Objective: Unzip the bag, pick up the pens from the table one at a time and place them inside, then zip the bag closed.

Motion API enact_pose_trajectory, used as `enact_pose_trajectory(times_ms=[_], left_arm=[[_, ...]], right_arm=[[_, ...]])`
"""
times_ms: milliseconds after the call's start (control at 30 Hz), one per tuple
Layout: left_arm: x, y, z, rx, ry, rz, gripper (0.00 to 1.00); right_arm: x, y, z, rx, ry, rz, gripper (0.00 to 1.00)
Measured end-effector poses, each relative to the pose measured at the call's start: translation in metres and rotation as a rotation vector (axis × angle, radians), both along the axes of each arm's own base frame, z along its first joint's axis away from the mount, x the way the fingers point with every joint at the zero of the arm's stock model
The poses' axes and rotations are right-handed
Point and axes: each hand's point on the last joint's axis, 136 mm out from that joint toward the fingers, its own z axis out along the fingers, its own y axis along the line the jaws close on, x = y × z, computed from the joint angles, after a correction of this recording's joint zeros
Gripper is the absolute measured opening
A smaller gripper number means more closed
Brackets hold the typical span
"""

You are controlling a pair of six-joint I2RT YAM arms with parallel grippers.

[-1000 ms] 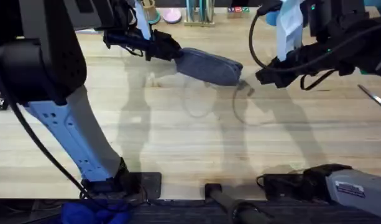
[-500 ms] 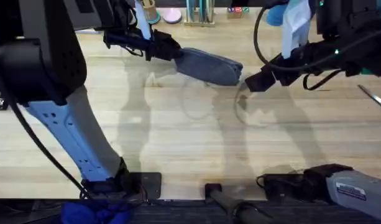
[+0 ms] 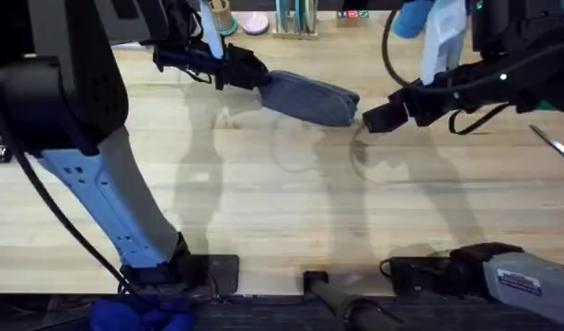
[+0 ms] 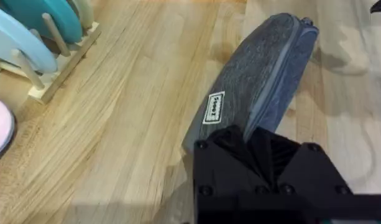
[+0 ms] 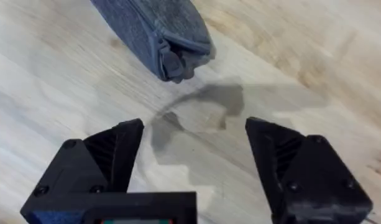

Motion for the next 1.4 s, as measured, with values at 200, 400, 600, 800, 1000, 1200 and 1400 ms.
enact_pose_trajectory(times_ms=[200,400,600,800,1000,1200,1400], left_arm=[[0.0,0.0,0.0,0.0,0.0,0.0,0.041],[0.0,0.0,0.0,0.0,0.0,0.0,0.041],[0.0,0.0,0.0,0.001,0.003,0.0,0.041],[-0.001,0.0,-0.001,0.002,0.007,0.0,0.041],[-0.001,0.0,-0.001,0.002,0.008,0.0,0.041],[-0.001,0.0,-0.001,0.002,0.008,0.0,0.04],[-0.001,0.0,-0.001,0.002,0.008,0.0,0.041]], right_arm=[[-0.003,0.002,0.002,0.085,0.039,-0.04,0.996],[-0.007,0.017,0.007,0.192,0.07,-0.04,0.995],[-0.006,0.025,0.013,0.255,0.072,-0.038,0.995],[0.003,0.03,0.005,0.278,0.086,-0.036,0.996],[0.01,0.032,-0.007,0.283,0.106,-0.034,0.996],[0.018,0.037,-0.019,0.306,0.125,-0.023,0.996],[0.025,0.043,-0.028,0.34,0.144,-0.023,0.996]])
